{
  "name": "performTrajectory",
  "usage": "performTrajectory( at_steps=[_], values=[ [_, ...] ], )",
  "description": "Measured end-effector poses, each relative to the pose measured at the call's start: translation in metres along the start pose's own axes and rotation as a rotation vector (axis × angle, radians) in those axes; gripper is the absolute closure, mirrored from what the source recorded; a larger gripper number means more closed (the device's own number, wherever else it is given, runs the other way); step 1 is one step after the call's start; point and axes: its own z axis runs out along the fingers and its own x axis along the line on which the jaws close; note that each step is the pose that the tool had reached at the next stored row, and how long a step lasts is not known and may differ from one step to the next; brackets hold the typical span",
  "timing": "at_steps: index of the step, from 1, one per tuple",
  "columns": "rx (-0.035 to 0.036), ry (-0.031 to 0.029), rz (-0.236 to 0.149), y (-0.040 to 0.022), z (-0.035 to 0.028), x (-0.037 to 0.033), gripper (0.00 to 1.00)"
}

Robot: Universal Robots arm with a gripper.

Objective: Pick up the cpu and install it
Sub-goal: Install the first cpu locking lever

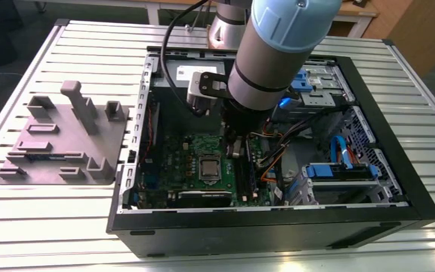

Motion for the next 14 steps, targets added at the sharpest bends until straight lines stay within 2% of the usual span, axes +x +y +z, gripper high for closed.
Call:
performTrajectory(
  at_steps=[3, 4, 9, 12, 13, 14],
  values=[
    [0.0032, 0.0228, 0.002, 0.0000, 0.0001, 0.0000, 0.90],
    [0.0036, 0.0269, 0.002, -0.0001, 0.0004, 0.0001, 0.90],
    [0.0046, 0.0390, -0.003, -0.0004, 0.0031, 0.0007, 0.90],
    [0.0044, 0.0408, -0.007, -0.0007, 0.0056, 0.0011, 0.90],
    [0.0046, 0.0438, -0.009, -0.0009, 0.0062, 0.0012, 0.90],
    [0.0051, 0.0492, -0.010, -0.0009, 0.0066, 0.0012, 0.90]
  ],
)
